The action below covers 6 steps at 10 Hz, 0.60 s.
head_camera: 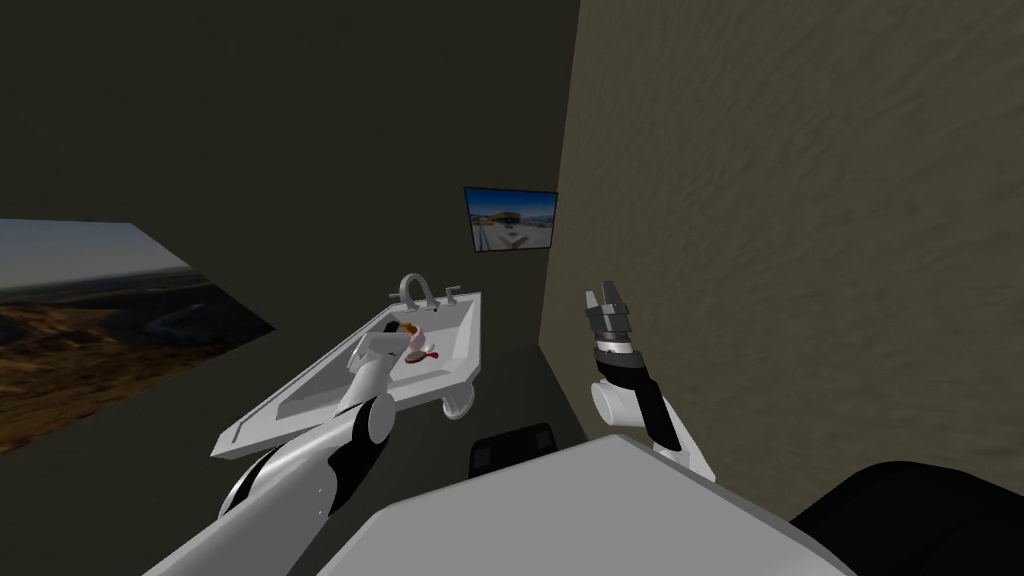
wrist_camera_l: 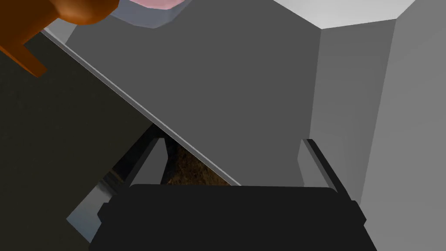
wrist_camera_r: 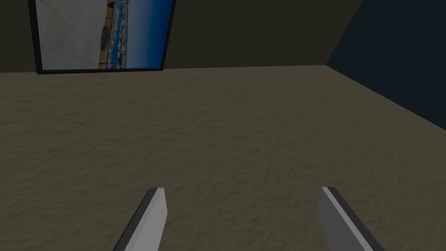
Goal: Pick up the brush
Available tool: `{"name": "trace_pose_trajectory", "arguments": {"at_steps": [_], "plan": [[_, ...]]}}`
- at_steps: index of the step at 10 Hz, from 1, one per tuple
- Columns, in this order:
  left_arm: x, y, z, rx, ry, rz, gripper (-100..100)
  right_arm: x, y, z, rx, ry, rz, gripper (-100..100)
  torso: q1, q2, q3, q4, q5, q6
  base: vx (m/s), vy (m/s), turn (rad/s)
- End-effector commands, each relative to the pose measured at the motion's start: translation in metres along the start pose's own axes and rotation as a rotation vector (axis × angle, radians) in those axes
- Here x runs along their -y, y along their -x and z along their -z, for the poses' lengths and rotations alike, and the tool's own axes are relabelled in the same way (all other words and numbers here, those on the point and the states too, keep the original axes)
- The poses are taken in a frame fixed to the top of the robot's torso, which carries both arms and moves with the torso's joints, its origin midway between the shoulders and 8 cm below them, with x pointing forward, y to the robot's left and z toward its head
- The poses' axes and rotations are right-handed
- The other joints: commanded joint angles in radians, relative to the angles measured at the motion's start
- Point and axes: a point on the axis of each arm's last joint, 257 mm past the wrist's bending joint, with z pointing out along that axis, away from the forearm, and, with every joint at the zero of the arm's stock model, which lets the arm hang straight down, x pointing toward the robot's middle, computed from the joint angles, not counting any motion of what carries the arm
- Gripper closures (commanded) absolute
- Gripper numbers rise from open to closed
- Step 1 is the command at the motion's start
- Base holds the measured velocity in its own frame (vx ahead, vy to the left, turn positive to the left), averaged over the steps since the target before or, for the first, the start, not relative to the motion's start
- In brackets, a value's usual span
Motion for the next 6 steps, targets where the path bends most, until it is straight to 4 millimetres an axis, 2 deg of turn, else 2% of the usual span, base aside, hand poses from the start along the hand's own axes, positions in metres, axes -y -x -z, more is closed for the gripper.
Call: {"name": "trace_pose_trajectory", "arguments": {"at_steps": [1,3,4,6], "plan": [[-0.024,-0.015,-0.002,-0.018,0.082,-0.011,-100,0.000,0.000,0.000,0.000,0.000,0.000,0,0.000,0.000,0.000,0.000,0.000,0.000,0.109,-0.084,-0.007],[-0.025,-0.016,-0.002,-0.018,0.083,-0.011,-100,0.000,0.000,0.000,0.000,0.000,0.000,0,0.002,0.001,0.000,0.000,0.000,0.000,0.043,-0.038,0.000],[-0.040,-0.027,-0.002,-0.032,0.129,-0.020,-100,0.000,0.000,0.000,0.000,0.000,0.000,0,0.004,0.004,0.002,0.001,0.001,0.000,0.037,-0.027,-0.013],[-0.073,-0.050,-0.002,-0.063,0.214,-0.041,-100,0.000,0.000,0.000,0.000,0.000,0.000,0,0.003,0.000,0.000,0.000,0.001,0.000,0.117,-0.054,-0.031]]}}
